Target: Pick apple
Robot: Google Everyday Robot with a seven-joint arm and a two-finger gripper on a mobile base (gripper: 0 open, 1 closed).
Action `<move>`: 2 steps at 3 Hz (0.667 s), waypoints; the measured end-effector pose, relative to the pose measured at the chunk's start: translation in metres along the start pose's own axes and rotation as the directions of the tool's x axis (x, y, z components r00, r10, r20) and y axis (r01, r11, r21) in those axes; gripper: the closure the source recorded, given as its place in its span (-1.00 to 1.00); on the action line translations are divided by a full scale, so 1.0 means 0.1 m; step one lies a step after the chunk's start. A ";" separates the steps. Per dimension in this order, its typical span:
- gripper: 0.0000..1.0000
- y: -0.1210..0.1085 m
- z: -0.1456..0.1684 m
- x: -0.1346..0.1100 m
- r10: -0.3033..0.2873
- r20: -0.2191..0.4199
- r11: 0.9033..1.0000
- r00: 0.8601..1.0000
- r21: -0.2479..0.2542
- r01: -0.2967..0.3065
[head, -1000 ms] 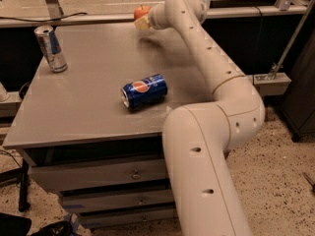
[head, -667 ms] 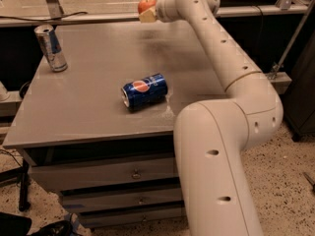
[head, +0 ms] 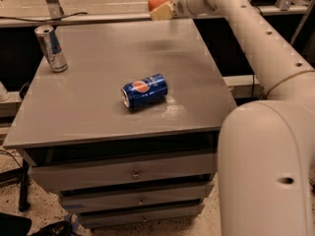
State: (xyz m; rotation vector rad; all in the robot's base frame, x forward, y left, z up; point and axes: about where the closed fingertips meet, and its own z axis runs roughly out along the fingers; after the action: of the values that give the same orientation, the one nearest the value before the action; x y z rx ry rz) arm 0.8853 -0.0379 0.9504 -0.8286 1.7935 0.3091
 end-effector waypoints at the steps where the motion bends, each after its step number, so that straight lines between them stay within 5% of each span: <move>1: 1.00 0.23 -0.49 0.14 -0.002 -0.015 0.997 1.000 -0.078 0.001; 2: 1.00 0.50 -0.92 0.25 -0.020 -0.028 0.985 0.999 -0.169 0.015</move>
Offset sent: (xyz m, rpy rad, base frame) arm -0.1712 -0.0467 0.0064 -0.0157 0.1204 0.2589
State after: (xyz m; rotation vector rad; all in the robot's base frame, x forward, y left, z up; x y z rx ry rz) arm 0.7814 -0.0642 0.9535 -0.9715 1.8044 0.4446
